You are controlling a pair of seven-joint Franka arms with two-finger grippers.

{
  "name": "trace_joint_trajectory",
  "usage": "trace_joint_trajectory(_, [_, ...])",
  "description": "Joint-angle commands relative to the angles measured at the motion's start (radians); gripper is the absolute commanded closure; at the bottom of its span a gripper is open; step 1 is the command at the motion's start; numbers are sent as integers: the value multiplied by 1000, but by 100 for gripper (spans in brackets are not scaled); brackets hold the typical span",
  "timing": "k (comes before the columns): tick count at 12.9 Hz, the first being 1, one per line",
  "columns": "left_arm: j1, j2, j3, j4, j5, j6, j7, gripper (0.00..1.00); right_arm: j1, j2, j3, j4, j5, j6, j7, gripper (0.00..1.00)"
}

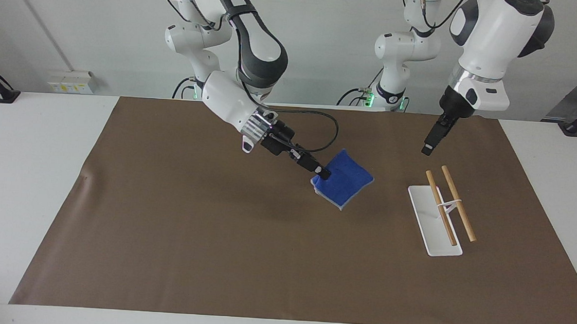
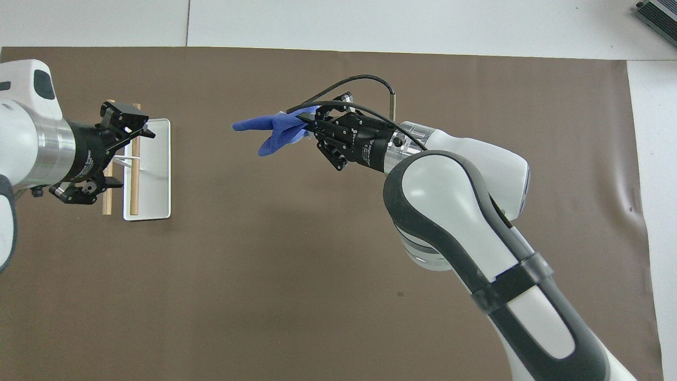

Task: Right arm passes towel to left arm to hang
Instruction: 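Hold the towel with the right gripper while the left gripper reaches it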

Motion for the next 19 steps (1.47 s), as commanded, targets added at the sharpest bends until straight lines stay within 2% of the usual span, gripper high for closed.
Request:
trace_joint_trajectory(1, [5, -73, -41, -139, -28, 176, -226, 0, -6, -3, 4, -4, 22, -13, 10, 100])
trace_joint_trajectory(5, [0, -58, -105, -182, -28, 368, -486, 0, -5, -3, 4, -4, 21, -12, 10, 100])
trace_joint_trajectory(9, [-2, -13, -161, -213, -28, 503, -589, 0, -2, -3, 4, -4, 21, -10, 9, 100])
trace_joint_trajectory(14, [-6, 112, -196, -195, -19, 671, -597, 0, 5, -9, 4, -24, 21, -4, 9, 100])
trace_joint_trajectory(17, [-6, 126, -205, -192, -17, 681, -597, 0, 5, -15, 4, -37, 21, -3, 7, 100])
trace_joint_trajectory(19, [-5, 128, -205, -188, -17, 682, -592, 19, 5, -15, 4, -37, 21, -3, 6, 100])
